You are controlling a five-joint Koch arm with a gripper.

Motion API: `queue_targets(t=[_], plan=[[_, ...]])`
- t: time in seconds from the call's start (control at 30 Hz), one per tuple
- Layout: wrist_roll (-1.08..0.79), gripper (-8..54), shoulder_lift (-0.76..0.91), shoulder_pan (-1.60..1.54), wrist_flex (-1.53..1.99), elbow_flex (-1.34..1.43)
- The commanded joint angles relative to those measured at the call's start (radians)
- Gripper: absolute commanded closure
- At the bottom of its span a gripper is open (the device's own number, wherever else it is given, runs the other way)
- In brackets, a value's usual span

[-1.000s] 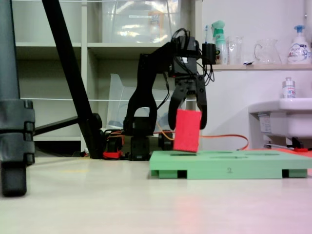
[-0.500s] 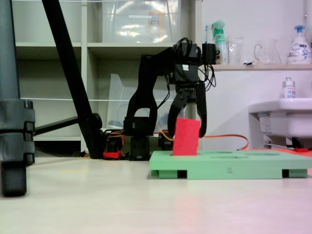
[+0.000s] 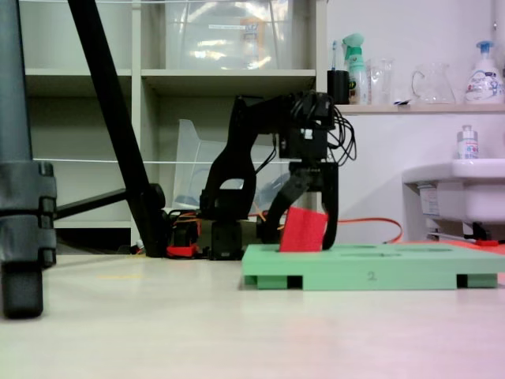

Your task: Put the square block into the corresponding hole

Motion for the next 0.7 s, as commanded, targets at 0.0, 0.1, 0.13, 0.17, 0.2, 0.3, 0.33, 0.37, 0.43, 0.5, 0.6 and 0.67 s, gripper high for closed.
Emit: queue_targets(t=[0.0,0.1,0.13,0.17,0.2,0.3,0.33,0.37,0.43,0.5,0.6,0.67], plan=[[0.002,-0.6,0.120,-0.029,0.026,-0.038],[-0.041,-0.5,0.299,-0.015,0.021,-0.058],[-0.100,-0.4,0.360,0.000,0.018,-0.057],[-0.160,-0.3,0.403,0.006,0.018,-0.058],[-0.236,-0.3,0.466,0.011,0.018,-0.057],[-0.377,-0.4,0.575,0.063,0.026,-0.055],[-0.431,-0.4,0.606,0.092,0.026,-0.055],[-0.477,-0.4,0.624,0.120,0.026,-0.054],[-0.577,-0.3,0.649,0.184,0.021,-0.054],[-0.704,-0.3,0.661,0.262,0.003,-0.054],[-0.844,-0.4,0.724,0.333,-0.034,0.009],[-0.874,-0.3,0.818,0.359,-0.124,0.155]])
